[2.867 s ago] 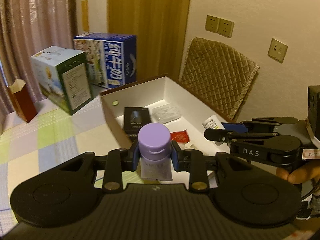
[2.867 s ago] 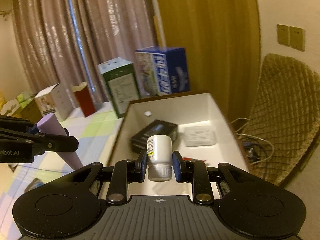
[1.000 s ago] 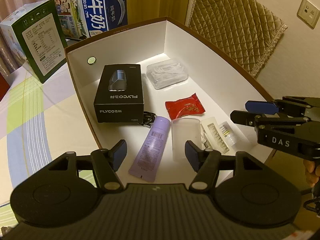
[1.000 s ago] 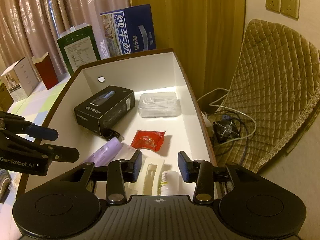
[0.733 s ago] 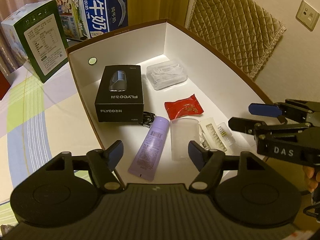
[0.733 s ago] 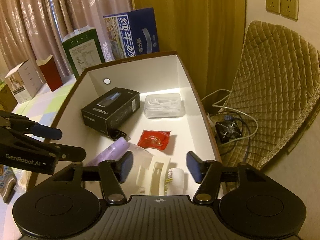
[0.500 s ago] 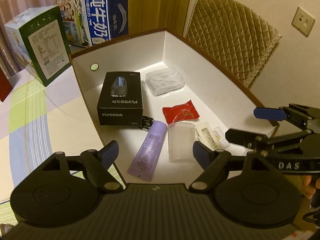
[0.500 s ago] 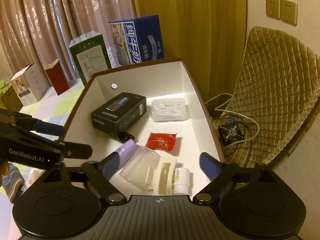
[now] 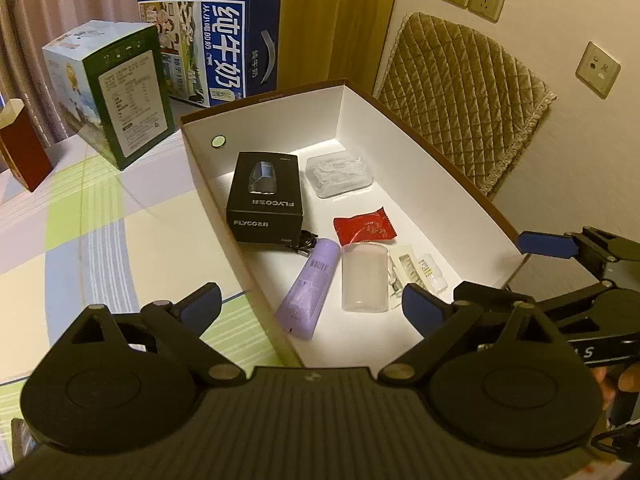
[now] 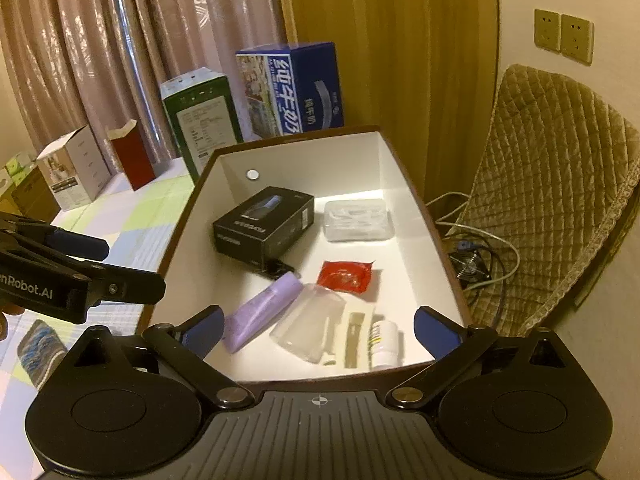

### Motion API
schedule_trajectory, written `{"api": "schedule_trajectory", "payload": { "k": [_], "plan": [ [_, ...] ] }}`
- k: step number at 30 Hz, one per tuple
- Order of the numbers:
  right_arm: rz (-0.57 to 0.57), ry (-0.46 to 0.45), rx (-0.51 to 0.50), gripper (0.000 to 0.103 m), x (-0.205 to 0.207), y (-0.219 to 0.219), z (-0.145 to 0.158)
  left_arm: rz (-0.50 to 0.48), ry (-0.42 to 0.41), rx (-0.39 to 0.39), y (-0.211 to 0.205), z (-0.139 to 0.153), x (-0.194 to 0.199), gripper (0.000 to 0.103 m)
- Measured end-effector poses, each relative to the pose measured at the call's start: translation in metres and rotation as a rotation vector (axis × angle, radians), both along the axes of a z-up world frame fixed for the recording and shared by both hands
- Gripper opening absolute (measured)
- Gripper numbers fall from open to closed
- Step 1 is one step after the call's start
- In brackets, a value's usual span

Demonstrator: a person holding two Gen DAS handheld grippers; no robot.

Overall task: Organize objects
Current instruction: 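Withdraw both tools from the brown box back over the table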

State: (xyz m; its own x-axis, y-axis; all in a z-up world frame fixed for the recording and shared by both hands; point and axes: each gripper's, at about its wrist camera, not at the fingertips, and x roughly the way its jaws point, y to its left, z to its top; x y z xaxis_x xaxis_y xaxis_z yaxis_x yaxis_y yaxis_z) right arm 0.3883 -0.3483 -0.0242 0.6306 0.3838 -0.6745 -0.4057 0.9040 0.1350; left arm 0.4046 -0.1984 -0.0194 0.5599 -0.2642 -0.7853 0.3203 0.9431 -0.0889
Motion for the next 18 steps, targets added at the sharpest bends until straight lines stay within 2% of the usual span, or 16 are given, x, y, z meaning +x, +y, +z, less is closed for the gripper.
{"api": "schedule_trajectory", "payload": {
  "k": [8, 18],
  "plan": [
    [0.007, -0.004, 0.003, 0.100, -0.024, 0.018, 0.004, 0.020, -0.004, -0.015, 0.023, 0.005, -0.027, 0.095],
    [0.033, -0.011, 0.004, 0.100, -0.055, 0.050, 0.010, 0.077, 0.004, -0.031, 0.072, 0.007, -0.060, 0.096]
  ]
}}
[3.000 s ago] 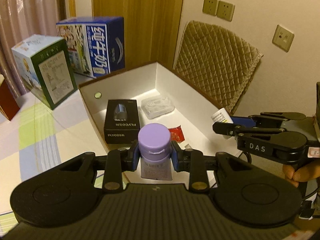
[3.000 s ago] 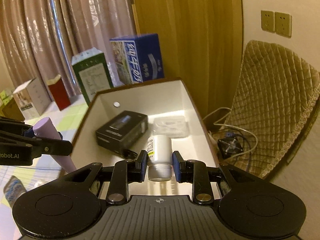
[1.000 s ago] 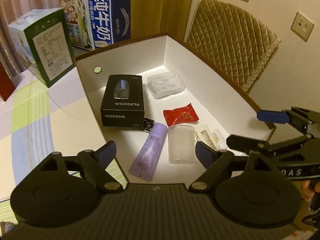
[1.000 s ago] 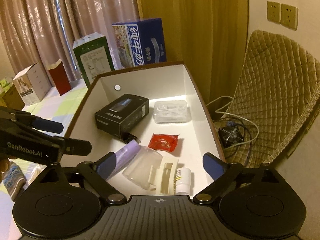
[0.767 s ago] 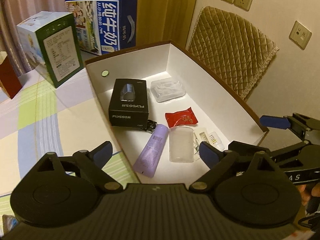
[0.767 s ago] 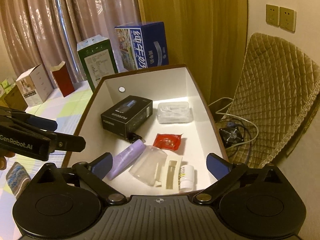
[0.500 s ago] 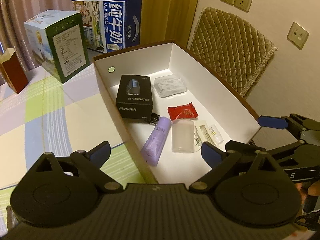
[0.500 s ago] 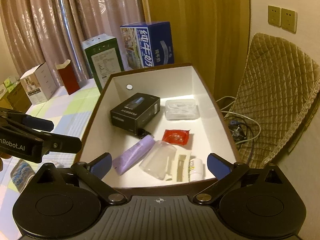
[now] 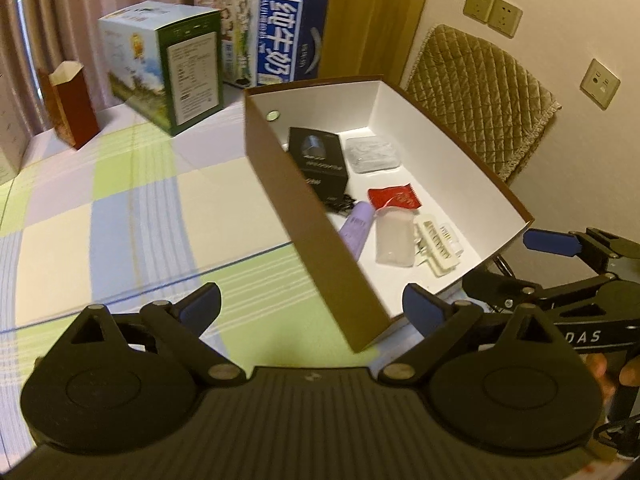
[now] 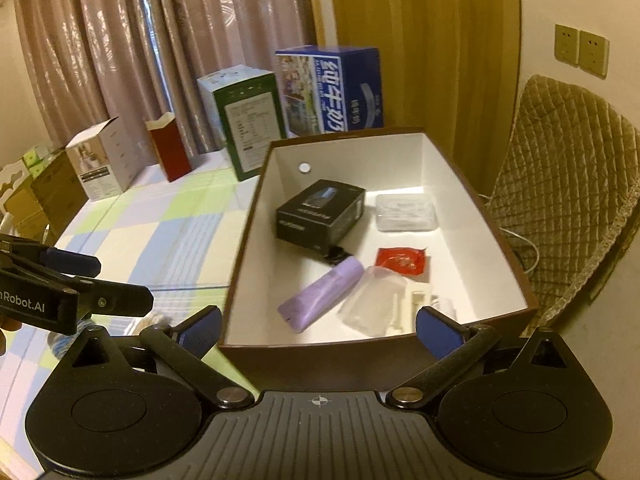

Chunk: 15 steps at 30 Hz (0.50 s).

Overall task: Organize objects
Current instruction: 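Withdraw both tools from the brown box back over the table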

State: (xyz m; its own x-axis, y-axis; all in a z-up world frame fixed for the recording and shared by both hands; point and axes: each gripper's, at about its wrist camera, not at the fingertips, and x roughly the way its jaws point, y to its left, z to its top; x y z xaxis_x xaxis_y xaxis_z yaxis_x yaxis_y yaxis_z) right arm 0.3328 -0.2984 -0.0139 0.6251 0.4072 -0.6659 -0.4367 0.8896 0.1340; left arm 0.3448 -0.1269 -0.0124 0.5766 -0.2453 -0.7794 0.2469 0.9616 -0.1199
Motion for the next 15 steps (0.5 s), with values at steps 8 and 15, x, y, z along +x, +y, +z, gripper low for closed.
{"api": "schedule_trajectory", "payload": {
  "k": [8, 15],
  "plan": [
    [0.036, 0.002, 0.003, 0.101, -0.022, 0.029, 0.001, 0.050, 0.012, -0.007, 0.040, -0.002, -0.024, 0.096],
    [0.085, 0.022, 0.009, 0.101, -0.037, 0.058, -0.004, 0.099, 0.030, -0.014, 0.076, -0.008, -0.042, 0.096]
  ]
}}
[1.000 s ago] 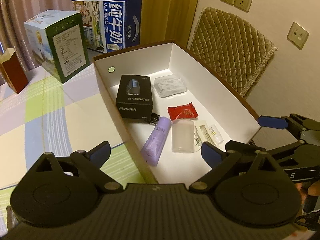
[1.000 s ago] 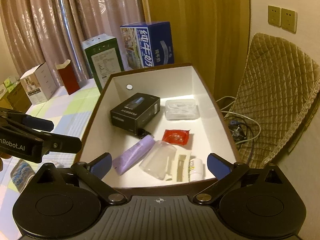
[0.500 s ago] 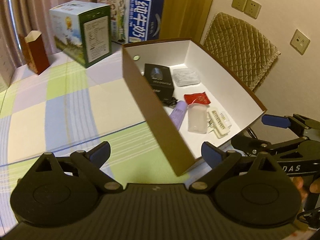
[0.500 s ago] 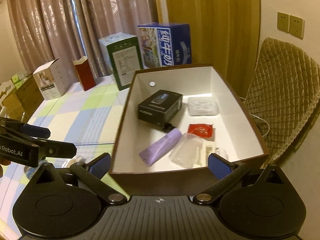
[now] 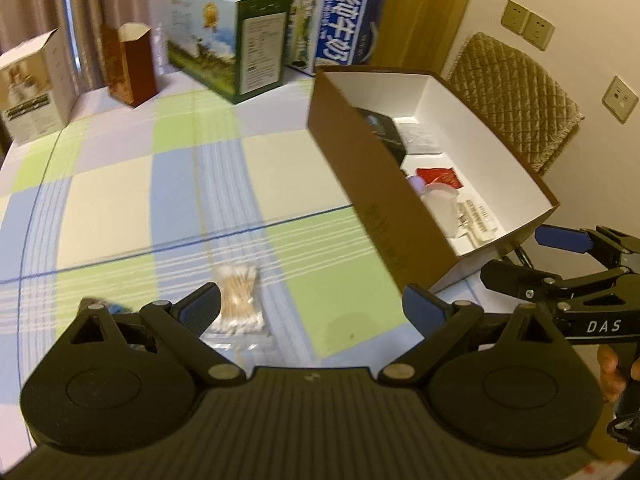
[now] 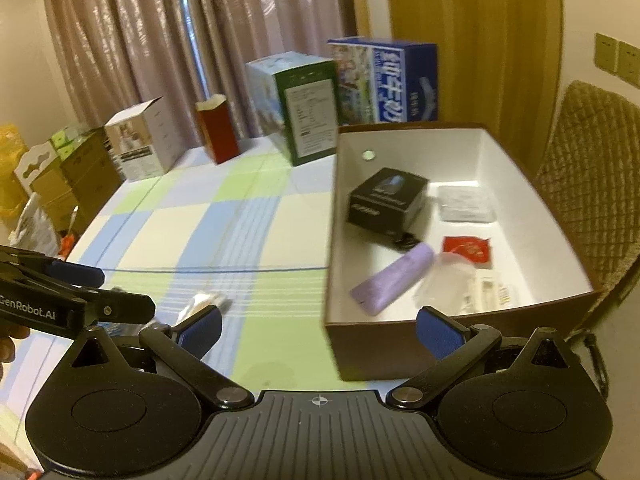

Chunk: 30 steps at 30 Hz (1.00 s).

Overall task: Organize objects
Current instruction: 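Withdraw both tools from the brown box back over the table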

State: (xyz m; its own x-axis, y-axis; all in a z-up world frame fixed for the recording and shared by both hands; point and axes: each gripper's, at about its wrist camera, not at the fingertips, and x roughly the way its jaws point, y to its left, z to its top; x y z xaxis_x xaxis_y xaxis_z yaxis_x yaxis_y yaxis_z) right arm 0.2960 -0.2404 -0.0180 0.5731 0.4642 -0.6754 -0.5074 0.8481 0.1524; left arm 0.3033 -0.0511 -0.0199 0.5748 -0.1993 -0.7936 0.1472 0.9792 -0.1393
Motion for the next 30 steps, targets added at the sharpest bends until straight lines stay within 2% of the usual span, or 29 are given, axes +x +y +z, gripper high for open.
{"api": "schedule_trajectory", "payload": {
  "k": [10, 19, 30],
  "plan": [
    [0.088, 0.069, -0.003, 0.101, -0.013, 0.043, -0.023, 0.091, 0.037, -0.001, 0.050, -0.015, -0.026, 0.096],
    [0.138, 0.142, -0.034, 0.101, -0.014, 0.072, -0.051, 0.205, 0.102, 0.032, 0.089, -0.037, -0.044, 0.096],
    [0.198, 0.204, -0.063, 0.101, -0.005, 0.106, -0.076, 0.308, 0.158, 0.038, 0.119, -0.056, -0.046, 0.096]
  ]
}}
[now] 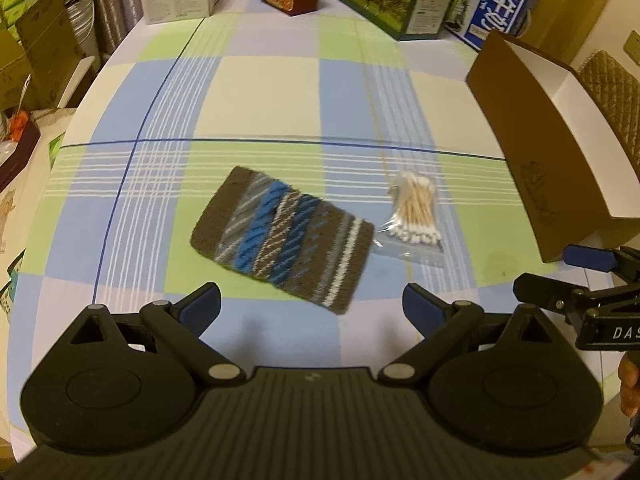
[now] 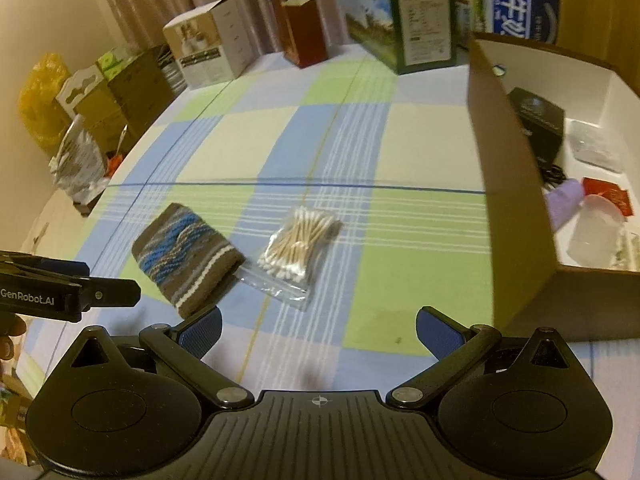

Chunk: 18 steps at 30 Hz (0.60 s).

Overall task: Organize objects
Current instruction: 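Withdraw both tools from the brown box back over the table, then close the left tool on the knitted sock while the right tool grasps the cotton-swab bag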

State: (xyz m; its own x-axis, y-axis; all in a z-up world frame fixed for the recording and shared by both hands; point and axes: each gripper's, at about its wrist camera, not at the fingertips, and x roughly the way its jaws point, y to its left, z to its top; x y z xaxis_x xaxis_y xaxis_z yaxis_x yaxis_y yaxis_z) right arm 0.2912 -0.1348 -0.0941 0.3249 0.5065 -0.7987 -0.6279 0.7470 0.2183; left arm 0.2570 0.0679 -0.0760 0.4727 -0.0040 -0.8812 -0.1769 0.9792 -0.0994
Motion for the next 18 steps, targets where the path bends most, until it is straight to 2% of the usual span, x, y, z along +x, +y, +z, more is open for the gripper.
{"api": "schedule_trajectory", "payload": {
  "k": [10, 13, 18],
  "plan": [
    [-0.015, 0.023, -0.005, 0.100, 0.016, 0.021, -0.016, 0.035, 0.037, 0.001, 0.014, -0.024, 0.012, 0.096],
    [-0.015, 0.035, -0.002, 0.095, 0.022, 0.028, -0.021, 0.044, 0.054, -0.002, 0.017, -0.032, 0.018, 0.096],
    [-0.022, 0.060, -0.011, 0.093, 0.031, 0.034, -0.029, 0.079, 0.074, -0.048, 0.023, -0.045, 0.028, 0.096]
  ]
}}
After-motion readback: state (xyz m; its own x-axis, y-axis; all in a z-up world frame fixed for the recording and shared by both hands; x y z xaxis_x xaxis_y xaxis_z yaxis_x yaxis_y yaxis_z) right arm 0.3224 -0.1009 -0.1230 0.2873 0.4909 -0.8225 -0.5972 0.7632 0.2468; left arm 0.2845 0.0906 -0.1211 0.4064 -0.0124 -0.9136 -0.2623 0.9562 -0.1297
